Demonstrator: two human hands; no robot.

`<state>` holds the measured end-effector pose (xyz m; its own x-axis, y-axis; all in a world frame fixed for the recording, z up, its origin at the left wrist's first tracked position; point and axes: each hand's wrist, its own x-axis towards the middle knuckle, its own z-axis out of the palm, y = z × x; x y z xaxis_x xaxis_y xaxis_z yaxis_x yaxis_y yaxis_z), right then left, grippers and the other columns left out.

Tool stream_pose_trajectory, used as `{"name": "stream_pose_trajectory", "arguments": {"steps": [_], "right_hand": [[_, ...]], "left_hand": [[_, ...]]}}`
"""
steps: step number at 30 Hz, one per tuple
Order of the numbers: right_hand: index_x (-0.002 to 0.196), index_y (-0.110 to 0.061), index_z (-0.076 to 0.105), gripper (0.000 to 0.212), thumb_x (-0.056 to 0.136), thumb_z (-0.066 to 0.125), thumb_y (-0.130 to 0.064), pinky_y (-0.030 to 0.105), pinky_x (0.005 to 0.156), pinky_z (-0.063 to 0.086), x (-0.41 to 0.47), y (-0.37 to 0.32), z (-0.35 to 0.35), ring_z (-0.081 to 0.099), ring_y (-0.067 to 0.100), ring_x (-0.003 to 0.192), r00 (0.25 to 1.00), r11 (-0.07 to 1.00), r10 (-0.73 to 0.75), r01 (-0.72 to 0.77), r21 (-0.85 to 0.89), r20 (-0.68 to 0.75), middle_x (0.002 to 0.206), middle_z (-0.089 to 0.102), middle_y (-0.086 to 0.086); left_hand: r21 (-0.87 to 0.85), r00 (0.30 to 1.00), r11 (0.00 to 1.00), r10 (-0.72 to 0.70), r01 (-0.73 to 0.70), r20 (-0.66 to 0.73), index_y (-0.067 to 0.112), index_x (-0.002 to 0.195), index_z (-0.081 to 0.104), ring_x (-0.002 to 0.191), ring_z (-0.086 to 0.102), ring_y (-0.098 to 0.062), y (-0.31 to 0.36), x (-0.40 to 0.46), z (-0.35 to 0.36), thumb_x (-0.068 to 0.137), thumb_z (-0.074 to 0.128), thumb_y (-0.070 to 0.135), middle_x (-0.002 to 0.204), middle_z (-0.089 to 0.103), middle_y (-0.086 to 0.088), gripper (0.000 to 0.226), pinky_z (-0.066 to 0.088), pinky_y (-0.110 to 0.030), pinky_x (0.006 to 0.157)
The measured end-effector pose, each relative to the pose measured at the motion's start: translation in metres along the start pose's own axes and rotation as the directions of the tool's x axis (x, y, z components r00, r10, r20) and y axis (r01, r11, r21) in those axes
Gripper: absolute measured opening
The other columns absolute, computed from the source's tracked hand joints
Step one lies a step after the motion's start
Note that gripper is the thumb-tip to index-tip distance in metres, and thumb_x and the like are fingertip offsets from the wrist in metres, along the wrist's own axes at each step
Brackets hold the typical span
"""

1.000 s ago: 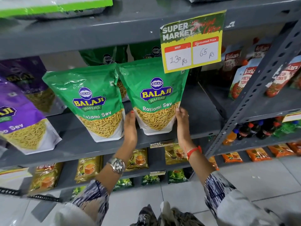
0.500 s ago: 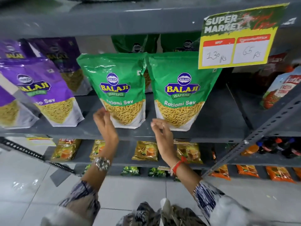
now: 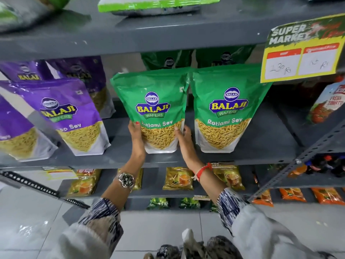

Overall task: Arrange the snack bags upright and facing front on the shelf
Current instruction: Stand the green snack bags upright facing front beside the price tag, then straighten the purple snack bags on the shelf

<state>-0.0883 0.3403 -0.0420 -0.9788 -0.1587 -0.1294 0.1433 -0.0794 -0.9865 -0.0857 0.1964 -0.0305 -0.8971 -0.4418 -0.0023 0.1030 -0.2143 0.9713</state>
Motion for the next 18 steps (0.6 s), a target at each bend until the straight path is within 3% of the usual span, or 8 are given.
{"name": "stream_pose_trajectory", "arguments": {"steps": [3, 8, 11, 14, 16, 18], "right_hand": [[0.14, -0.018, 0.031, 0.087, 0.072, 0.053, -0.067, 0.048, 0.115, 0.03, 0.0, 0.001, 0.004, 0.041, 0.021, 0.134, 0.999, 1.0, -0.006, 0.007, 0.018, -0.047, 0.147, 0.042, 0.009], [0.136, -0.017, 0.034, 0.069, 0.08, 0.051, -0.053, 0.048, 0.114, 0.032, 0.002, 0.002, 0.007, 0.044, 0.022, 0.132, 0.996, 0.997, -0.027, 0.032, 0.063, -0.086, 0.144, 0.046, 0.01], [0.136, -0.019, 0.036, 0.075, 0.077, 0.053, -0.062, 0.049, 0.113, 0.034, 0.001, 0.007, 0.011, 0.045, 0.022, 0.132, 0.989, 0.997, -0.043, 0.052, 0.057, -0.14, 0.144, 0.046, 0.01], [0.132, -0.02, 0.042, 0.072, 0.075, 0.054, -0.063, 0.048, 0.109, 0.038, -0.012, 0.013, 0.015, 0.045, 0.021, 0.128, 0.949, 0.996, -0.091, 0.091, -0.016, -0.302, 0.14, 0.047, 0.009], [0.118, -0.026, 0.051, 0.046, 0.079, 0.057, -0.049, 0.044, 0.102, 0.043, -0.026, 0.018, 0.021, 0.048, 0.019, 0.117, 0.905, 0.986, -0.164, 0.161, -0.04, -0.393, 0.126, 0.049, 0.006], [0.107, -0.025, 0.053, 0.032, 0.08, 0.058, -0.041, 0.042, 0.096, 0.045, -0.041, 0.023, 0.033, 0.049, 0.021, 0.109, 0.897, 0.968, -0.252, 0.239, -0.081, -0.362, 0.116, 0.049, 0.007]], "left_hand": [[0.016, 0.997, 0.998, 0.057, -0.057, 0.049, 0.015, 0.137, 0.024, 0.098, 0.055, 0.008, -0.006, 0.0, -0.004, 0.085, 0.038, 0.037, 0.115, 0.05, 0.013, 0.058, 0.049, -0.009, 0.076], [0.022, 0.997, 0.999, 0.036, -0.037, 0.064, 0.011, 0.139, 0.02, 0.094, 0.054, 0.009, -0.009, 0.005, -0.005, 0.098, 0.03, 0.021, 0.116, 0.048, 0.009, 0.044, 0.049, -0.006, 0.07], [0.049, 0.998, 0.999, 0.019, -0.022, 0.067, 0.013, 0.14, 0.021, 0.104, 0.052, 0.001, -0.007, 0.007, -0.009, 0.098, 0.029, 0.024, 0.126, 0.045, 0.002, 0.044, 0.05, -0.009, 0.079], [0.028, 1.0, 1.0, -0.001, 0.001, -0.003, 0.006, 0.139, 0.027, 0.122, 0.05, -0.025, 0.001, 0.01, -0.011, 0.095, 0.04, 0.021, 0.139, 0.042, -0.013, 0.048, 0.048, -0.019, 0.087], [0.085, 0.997, 0.996, 0.036, -0.029, -0.073, 0.01, 0.136, 0.032, 0.126, 0.044, -0.02, 0.003, 0.0, -0.017, 0.095, 0.041, 0.023, 0.14, 0.04, -0.007, 0.044, 0.043, -0.022, 0.095], [0.131, 0.977, 0.984, 0.139, -0.119, -0.163, 0.026, 0.127, 0.042, 0.123, 0.044, -0.013, 0.001, -0.016, -0.033, 0.095, 0.039, 0.025, 0.134, 0.045, 0.0, 0.031, 0.037, -0.028, 0.105]]}}
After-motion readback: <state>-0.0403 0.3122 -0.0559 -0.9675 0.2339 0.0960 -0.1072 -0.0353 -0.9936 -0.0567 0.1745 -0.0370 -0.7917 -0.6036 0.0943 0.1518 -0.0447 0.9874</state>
